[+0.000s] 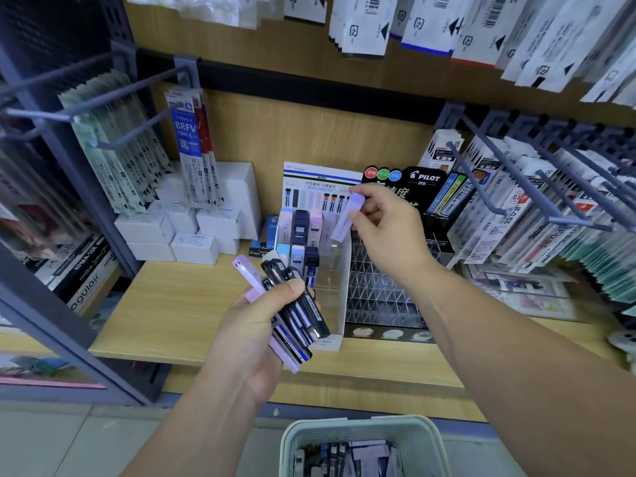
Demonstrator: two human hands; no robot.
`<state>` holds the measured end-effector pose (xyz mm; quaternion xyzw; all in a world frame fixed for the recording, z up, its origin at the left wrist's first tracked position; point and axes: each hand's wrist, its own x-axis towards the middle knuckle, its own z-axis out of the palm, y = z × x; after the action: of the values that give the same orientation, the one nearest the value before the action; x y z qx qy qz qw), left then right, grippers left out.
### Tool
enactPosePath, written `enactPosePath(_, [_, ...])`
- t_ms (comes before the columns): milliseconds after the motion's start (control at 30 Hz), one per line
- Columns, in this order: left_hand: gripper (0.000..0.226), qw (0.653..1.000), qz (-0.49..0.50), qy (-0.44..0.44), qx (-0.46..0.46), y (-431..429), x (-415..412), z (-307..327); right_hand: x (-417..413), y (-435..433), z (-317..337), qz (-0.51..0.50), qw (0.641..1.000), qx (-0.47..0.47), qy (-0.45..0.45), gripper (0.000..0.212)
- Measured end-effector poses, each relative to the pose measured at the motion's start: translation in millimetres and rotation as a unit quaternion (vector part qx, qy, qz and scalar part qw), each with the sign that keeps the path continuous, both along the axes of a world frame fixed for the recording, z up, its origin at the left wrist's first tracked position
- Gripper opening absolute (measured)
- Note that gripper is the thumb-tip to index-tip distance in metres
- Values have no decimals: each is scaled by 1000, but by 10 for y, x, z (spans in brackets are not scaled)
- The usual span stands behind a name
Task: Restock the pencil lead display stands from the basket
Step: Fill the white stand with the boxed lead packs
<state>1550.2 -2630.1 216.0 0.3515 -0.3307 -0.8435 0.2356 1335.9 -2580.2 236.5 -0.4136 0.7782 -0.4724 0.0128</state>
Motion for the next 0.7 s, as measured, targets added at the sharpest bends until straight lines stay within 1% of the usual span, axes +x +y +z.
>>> enactPosePath(167, [45, 1000, 1, 12, 8, -6, -11, -13, 7, -113, -48, 9, 998, 28, 53, 26])
enactPosePath(267, [51, 1000, 0, 12, 4, 3, -29, -2, 0, -172, -86, 10, 995, 51, 82, 23])
enactPosePath(400, [51, 1000, 0, 9, -3, 3, -29, 6, -5, -188, -137, 13, 989, 83, 121, 25])
enactPosePath(500, [49, 1000, -1, 12, -1, 3, -35, 1, -15, -183, -173, 0, 986, 75, 152, 27])
enactPosePath(567, [49, 1000, -6, 12, -2, 10, -42, 3, -24, -188, -186, -13, 985, 70, 158, 27])
enactPosePath(700, [44, 1000, -5, 17, -4, 19, -49, 5, -19, -209, -179, -14, 989, 69, 133, 25])
